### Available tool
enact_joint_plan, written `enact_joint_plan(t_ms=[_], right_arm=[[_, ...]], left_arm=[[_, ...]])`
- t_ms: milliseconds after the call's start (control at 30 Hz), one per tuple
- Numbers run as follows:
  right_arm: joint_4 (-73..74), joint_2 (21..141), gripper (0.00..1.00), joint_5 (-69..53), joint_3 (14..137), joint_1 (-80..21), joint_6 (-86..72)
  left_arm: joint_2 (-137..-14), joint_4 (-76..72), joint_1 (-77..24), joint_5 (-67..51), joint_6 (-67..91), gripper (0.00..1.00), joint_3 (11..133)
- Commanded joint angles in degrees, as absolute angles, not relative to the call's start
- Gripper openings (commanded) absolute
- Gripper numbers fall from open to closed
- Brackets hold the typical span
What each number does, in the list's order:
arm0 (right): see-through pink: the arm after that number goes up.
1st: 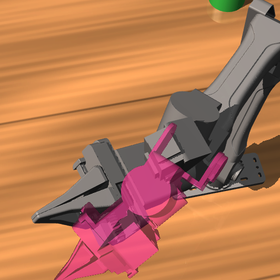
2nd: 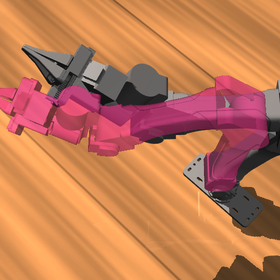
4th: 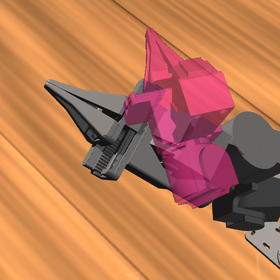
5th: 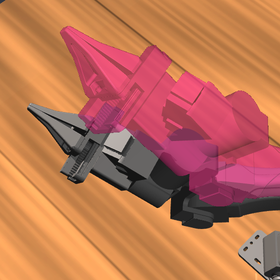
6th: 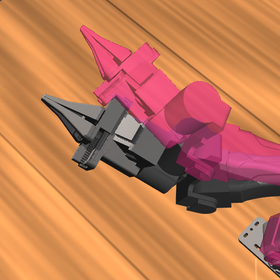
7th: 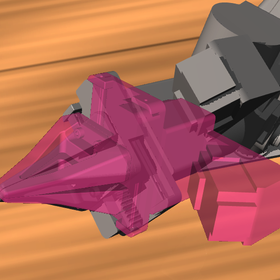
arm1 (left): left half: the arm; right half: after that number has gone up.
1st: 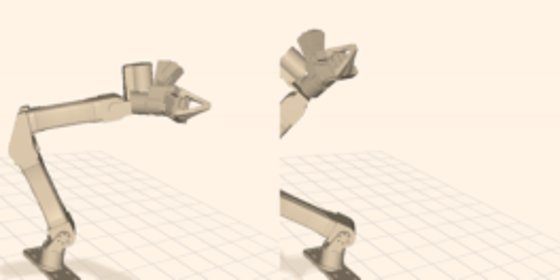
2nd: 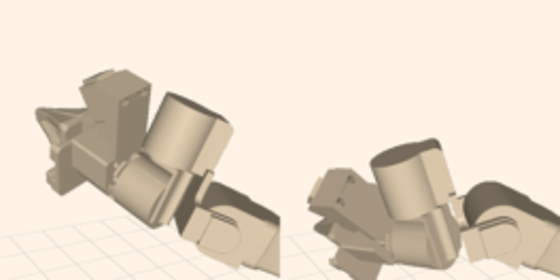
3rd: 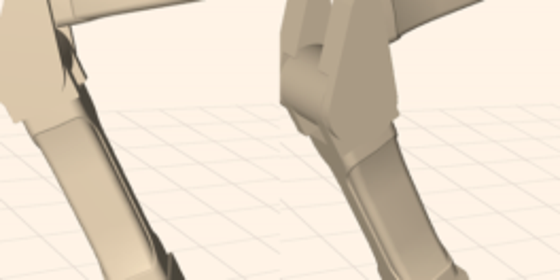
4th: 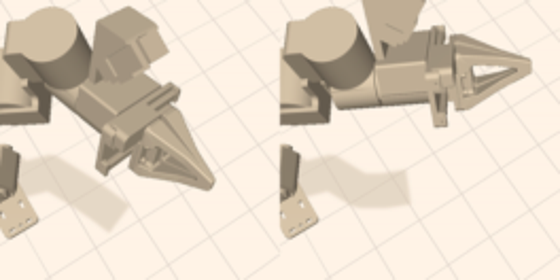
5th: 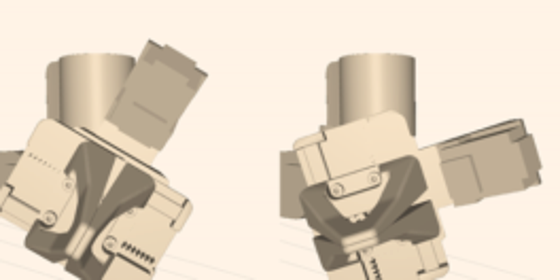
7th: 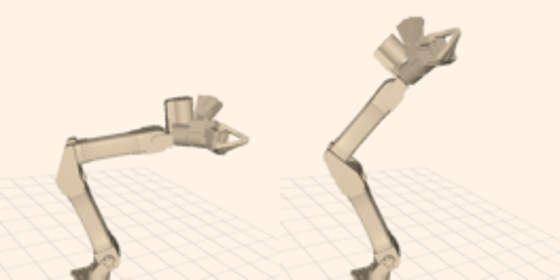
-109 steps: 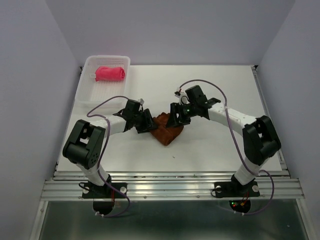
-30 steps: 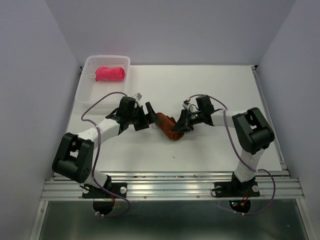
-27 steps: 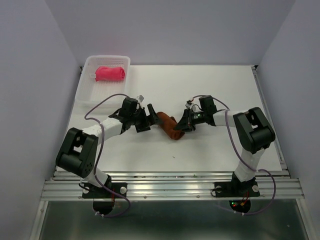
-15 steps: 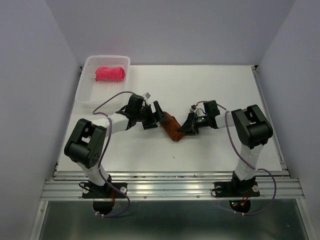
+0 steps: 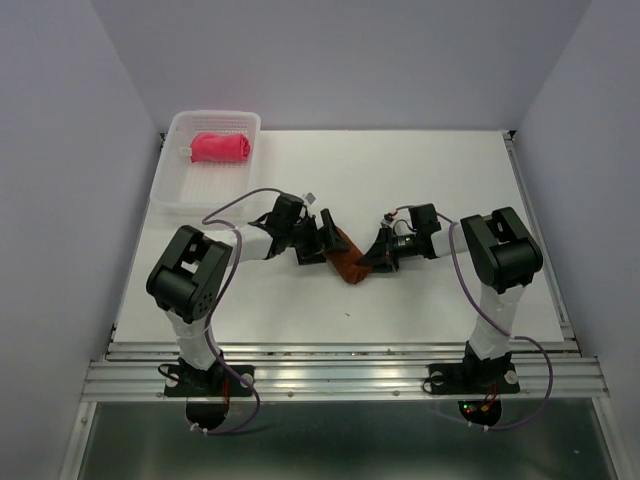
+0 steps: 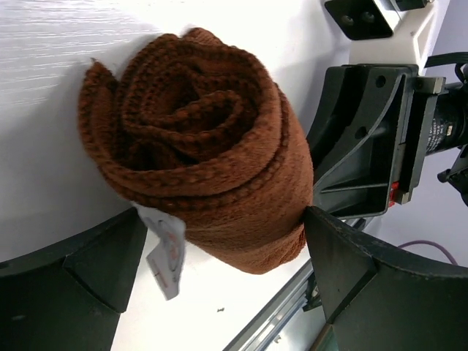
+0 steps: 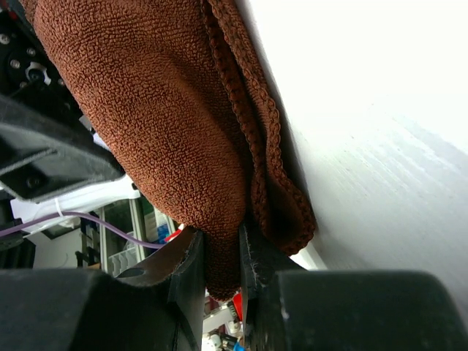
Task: Roll the towels
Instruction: Roll the towel, then place the rolled towel into the container
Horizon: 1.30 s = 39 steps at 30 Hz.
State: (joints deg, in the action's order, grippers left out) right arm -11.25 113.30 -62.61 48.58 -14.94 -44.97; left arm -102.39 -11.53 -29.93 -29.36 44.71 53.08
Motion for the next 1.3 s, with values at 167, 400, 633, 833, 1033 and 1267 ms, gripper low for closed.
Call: enact_joint_plan(t_ms=[167,400,633,833,1033,1267], right_arm=[[-11.1,115.6,0.05,-58.2,47.5,-14.9,-44.2],[-11.1,114.4,0.05,-58.1,47.9,-14.9,-44.8],[-8.5,104.5,0.36,-59.6,49.3,-14.9,-40.0],[4.8,90.3,1.00,-53.0,53.9,-14.9,-30.6],[11.2,75.2,1.00,-33.3,55.7,-14.9,-28.0],[11.8,67.8,1.00,-23.6,54.1,-14.9,-27.7]], left_arm=[[-104.8,-12.4,-32.3,-26.4,45.4,0.94,55.3],[-108.7,-12.0,-32.6,-22.1,46.3,0.45,56.7],[-108.3,-7.6,-32.5,-17.1,45.9,0.00,60.0],[-100.9,-7.1,-31.1,-13.9,44.1,0.00,62.0],[-93.4,-7.6,-26.6,-15.5,42.8,0.00,64.2],[-85.4,-7.6,-17.0,-14.7,39.3,0.00,68.4]])
